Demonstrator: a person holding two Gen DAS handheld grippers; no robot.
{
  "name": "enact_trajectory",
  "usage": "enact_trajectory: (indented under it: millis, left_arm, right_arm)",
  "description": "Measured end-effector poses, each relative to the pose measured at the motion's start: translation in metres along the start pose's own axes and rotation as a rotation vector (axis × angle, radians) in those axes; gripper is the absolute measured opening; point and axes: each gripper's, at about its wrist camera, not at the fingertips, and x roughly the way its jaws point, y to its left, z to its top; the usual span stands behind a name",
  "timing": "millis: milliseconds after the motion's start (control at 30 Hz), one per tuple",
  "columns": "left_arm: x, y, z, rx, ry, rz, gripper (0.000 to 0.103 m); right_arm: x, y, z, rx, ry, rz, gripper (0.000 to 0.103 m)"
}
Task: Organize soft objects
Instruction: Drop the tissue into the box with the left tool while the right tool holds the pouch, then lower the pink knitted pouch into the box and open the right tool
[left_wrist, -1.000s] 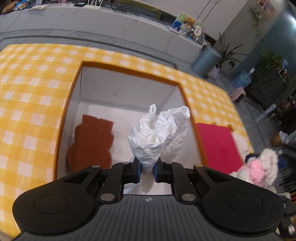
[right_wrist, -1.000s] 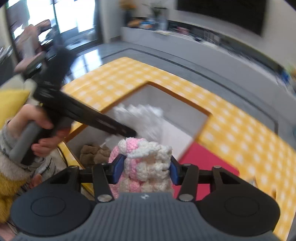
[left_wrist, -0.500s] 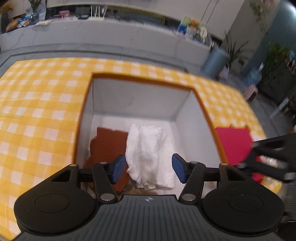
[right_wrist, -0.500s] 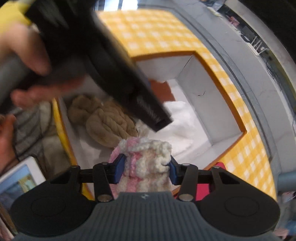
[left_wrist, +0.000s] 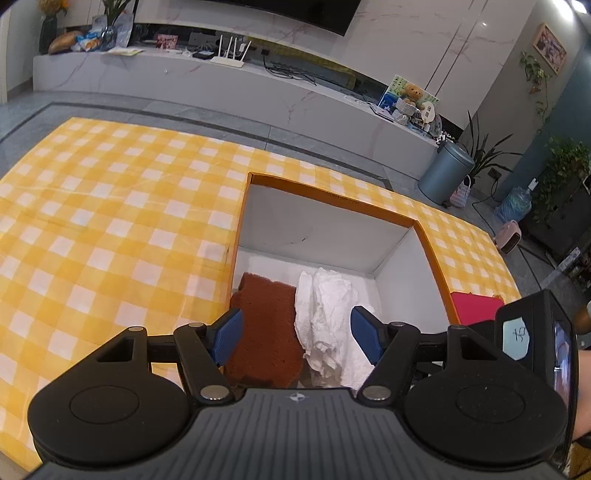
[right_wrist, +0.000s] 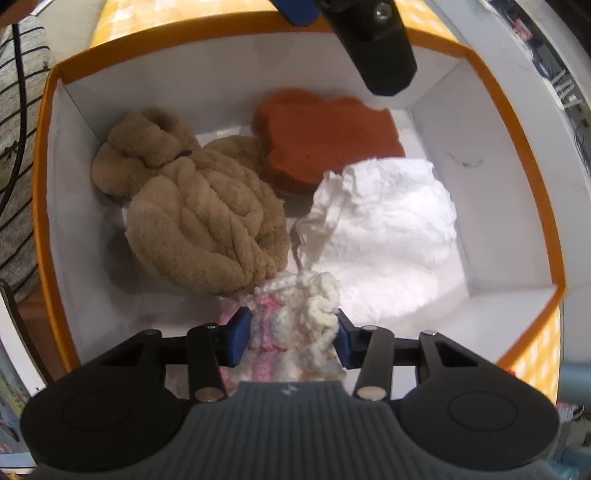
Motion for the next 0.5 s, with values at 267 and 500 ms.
enact_trajectory:
  millis: [267, 500]
  left_arm:
    - [-0.006, -0.009, -0.004, 0.024, -0.023, -0.014, 0.079]
    - [-0.019, -0.015, -0.004, 0.007, -0.091, -0.04, 0.087]
  right_arm:
    - [-0.043, -0.007, -0.013, 0.129, -0.14, -0.182, 0.096]
    - [-0.1, -0.024, -0.04, 0.303, -0.333, -0.315, 0.1]
